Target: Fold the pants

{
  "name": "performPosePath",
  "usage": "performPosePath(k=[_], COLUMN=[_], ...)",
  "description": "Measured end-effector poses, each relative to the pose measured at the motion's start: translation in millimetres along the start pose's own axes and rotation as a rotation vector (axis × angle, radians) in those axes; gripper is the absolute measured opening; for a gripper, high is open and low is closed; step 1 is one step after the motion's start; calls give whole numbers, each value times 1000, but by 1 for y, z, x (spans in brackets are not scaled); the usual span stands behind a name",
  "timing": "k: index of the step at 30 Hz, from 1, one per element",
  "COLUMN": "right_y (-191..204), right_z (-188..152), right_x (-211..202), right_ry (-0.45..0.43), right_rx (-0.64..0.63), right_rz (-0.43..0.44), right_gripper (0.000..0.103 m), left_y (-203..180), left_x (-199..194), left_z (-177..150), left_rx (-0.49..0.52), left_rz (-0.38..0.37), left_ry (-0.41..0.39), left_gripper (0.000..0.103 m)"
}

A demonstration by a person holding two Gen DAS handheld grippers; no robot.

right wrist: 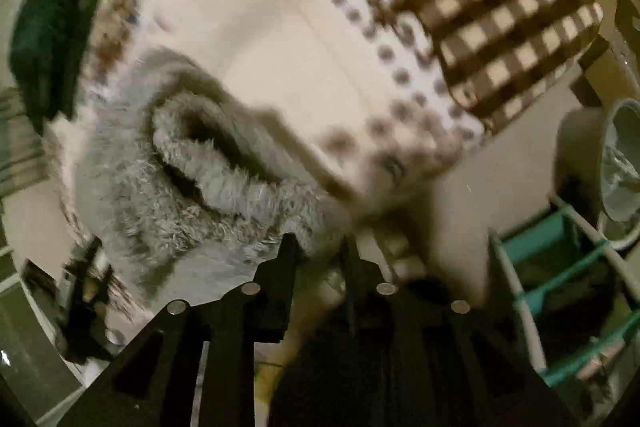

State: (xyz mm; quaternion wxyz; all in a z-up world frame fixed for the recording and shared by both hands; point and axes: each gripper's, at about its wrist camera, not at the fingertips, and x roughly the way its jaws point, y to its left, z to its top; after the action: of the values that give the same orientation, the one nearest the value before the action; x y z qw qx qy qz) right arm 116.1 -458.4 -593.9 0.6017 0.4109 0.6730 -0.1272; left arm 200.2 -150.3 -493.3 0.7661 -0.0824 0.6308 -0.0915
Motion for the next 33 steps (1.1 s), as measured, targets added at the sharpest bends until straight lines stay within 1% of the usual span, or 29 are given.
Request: performPosePath(k=[1, 2, 4, 5, 8, 9, 10, 11, 12, 13, 14, 17, 19, 21, 22, 23, 24, 25, 26, 27, 28, 29, 31, 32, 33], right_y=[9, 19, 30, 37, 55, 60, 65, 70, 79, 92, 104, 120, 121, 117, 114, 110, 95, 88, 76, 65, 55, 44, 26, 19, 10], right_z=[-1, -2, 0, 6, 32, 42, 53, 56, 58, 58, 54, 56, 66, 76, 85, 93, 95, 97, 94, 87, 78, 67, 49, 43, 36], right_x=[-12, -25, -41, -43, -33, -21, -9, -1, -4, -10, -21, -48, -54, -50, -46, -35, -33, -28, -31, -37, -42, -49, -46, -41, -27], right_ry=[-59, -123, -193, -208, -190, -153, -109, -89, -116, -160, -223, -327, -370, -383, -379, -350, -299, -254, -238, -256, -272, -285, -260, -233, -175], right_rx=[-41, -71, -92, -102, -112, -104, -84, -84, -107, -151, -205, -225, -208, -183, -170, -157, -142, -119, -89, -81, -82, -77, -56, -44, -19], right_rz=[24, 71, 157, 208, 291, 291, 267, 265, 234, 192, 160, 180, 180, 148, 132, 114, 118, 131, 167, 204, 217, 218, 244, 263, 295], right_gripper=[56, 73, 82, 82, 82, 82, 82, 69, 54, 28, 27, 22, 22, 22, 22, 23, 24, 32, 44, 52, 65, 68, 68, 68, 68], left_y=[-2, -3, -5, -6, -12, -15, -17, -18, -19, -20, -21, -21, -21, -20, -18, -16, -13, -10, -8, -5, -4, -3, -2, -2, -2], left_x=[-1, -1, -1, -1, -2, -4, -6, -7, -8, -9, -9, -4, 7, 22, 35, 44, 53, 61, 64, 67, 68, 68, 70, 70, 71], left_z=[1, 2, 7, 9, 19, 24, 27, 30, 33, 37, 39, 53, 63, 71, 77, 80, 83, 84, 84, 84, 84, 83, 80, 79, 79], left_rx=[11, 17, 24, 24, 33, 39, 44, 50, 54, 58, 60, 47, 52, 49, 42, 37, 30, 21, 16, 13, 13, 9, 3, 0, -1], left_rz=[3, 3, -2, -2, -8, -12, -14, -18, -20, -21, -22, -31, -21, -6, 3, 8, 13, 10, 4, -1, -3, -8, -13, -14, -13], left_ry=[-3, -5, -9, -12, -24, -32, -35, -39, -43, -48, -50, -48, -37, -22, 1, 19, 41, 58, 65, 67, 67, 66, 67, 69, 68], left_gripper=[92, 92, 92, 92, 92, 92, 92, 92, 92, 92, 92, 92, 92, 92, 92, 92, 92, 92, 92, 92, 92, 92, 92, 92, 92])
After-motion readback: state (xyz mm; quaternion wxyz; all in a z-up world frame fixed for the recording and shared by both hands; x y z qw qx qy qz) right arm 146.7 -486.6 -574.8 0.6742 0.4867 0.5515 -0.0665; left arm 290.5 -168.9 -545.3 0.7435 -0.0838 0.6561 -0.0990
